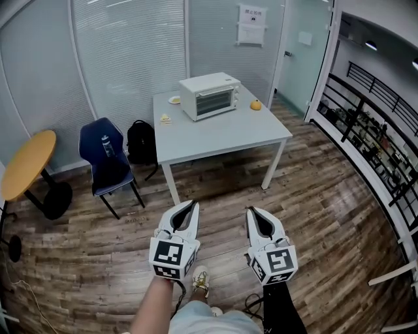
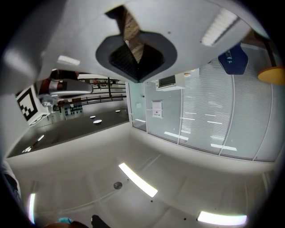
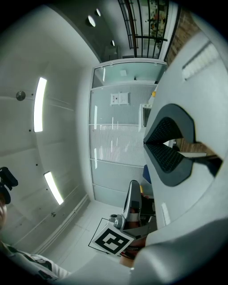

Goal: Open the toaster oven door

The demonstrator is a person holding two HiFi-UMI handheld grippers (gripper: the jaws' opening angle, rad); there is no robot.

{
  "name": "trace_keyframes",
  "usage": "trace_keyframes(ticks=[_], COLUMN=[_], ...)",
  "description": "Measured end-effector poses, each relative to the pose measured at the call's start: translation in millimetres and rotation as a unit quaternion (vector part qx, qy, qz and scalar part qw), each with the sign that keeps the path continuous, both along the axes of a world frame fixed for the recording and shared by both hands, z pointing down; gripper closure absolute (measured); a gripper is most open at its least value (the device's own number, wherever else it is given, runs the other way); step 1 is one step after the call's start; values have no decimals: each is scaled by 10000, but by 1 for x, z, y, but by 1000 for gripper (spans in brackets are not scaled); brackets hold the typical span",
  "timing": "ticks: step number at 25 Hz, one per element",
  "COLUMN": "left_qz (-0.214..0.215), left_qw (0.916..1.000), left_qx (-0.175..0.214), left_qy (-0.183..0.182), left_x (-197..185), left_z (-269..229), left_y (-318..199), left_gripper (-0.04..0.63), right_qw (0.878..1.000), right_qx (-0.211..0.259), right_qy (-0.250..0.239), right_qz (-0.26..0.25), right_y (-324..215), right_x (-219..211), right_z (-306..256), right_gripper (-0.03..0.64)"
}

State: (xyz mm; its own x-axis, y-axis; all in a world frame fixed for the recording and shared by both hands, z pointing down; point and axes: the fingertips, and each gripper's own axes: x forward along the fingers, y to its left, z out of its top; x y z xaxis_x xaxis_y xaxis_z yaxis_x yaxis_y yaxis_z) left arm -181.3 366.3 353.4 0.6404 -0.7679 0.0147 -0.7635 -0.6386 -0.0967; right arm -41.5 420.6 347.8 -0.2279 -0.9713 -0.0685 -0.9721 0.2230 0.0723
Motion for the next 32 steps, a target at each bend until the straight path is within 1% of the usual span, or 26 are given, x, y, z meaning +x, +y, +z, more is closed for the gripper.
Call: trace_keyframes(ticks=[4, 8, 11, 19, 26, 32], left_qz=[-49, -58, -36, 105, 240, 251], left_qw=[9999, 9999, 10000, 9998, 9994, 9995], left_qx=[-30, -66, -1, 143, 207, 204], left_qy=[-84, -51, -49, -82, -100, -48], left_x=[2, 7, 16, 26, 29, 25], left_z=[7, 6, 0, -19, -27, -24], left_y=[-29, -62, -86, -151, -208, -254], left_gripper=[538, 537, 537, 538, 538, 538], right_qw=[10000, 9999, 9996, 9993, 9992, 9986], right_qx=[-21, 41, 123, 237, 189, 128], right_qy=[-34, 68, 227, 230, 235, 330], right_qz=[14, 64, 84, 191, 281, 383], right_y=[-23, -52, -73, -138, -197, -236], right_x=[8, 15, 18, 23, 26, 26], right_z=[2, -5, -13, -31, -31, -29], right_gripper=[615, 615, 615, 615, 615, 615])
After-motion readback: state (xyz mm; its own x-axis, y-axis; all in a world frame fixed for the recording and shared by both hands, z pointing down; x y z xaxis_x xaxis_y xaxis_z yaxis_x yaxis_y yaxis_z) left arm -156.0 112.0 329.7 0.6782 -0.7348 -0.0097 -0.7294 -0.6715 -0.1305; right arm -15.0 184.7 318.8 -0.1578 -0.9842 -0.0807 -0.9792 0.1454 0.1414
